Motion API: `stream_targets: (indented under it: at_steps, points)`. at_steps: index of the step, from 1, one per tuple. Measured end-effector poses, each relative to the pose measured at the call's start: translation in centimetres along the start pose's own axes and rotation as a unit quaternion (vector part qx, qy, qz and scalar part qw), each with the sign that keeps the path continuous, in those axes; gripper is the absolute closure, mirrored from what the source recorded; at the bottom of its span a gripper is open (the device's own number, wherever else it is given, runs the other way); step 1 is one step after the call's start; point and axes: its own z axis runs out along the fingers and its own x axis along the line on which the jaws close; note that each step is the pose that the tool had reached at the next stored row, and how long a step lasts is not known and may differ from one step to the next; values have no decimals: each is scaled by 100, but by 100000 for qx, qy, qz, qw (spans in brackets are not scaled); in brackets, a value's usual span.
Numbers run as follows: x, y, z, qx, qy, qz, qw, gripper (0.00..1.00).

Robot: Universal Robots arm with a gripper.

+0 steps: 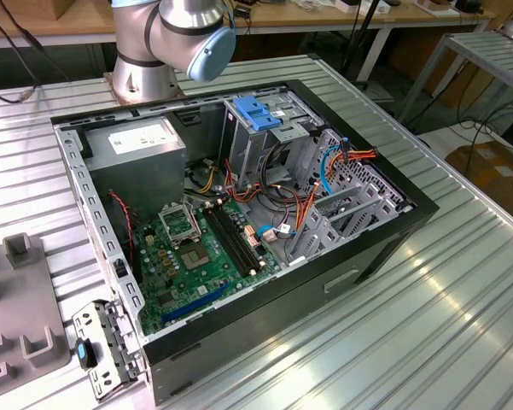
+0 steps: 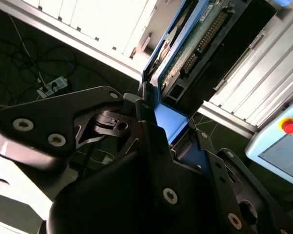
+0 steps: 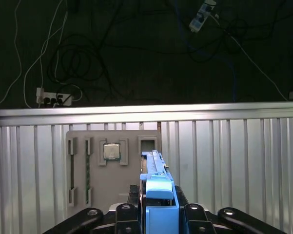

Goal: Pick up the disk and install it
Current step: 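Pick up the disk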

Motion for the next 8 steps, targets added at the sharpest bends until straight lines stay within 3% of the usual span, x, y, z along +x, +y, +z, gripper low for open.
stream_targets:
  at_steps: [8]
  points:
    - [0,1,-90,-27,-1,0,100000,63]
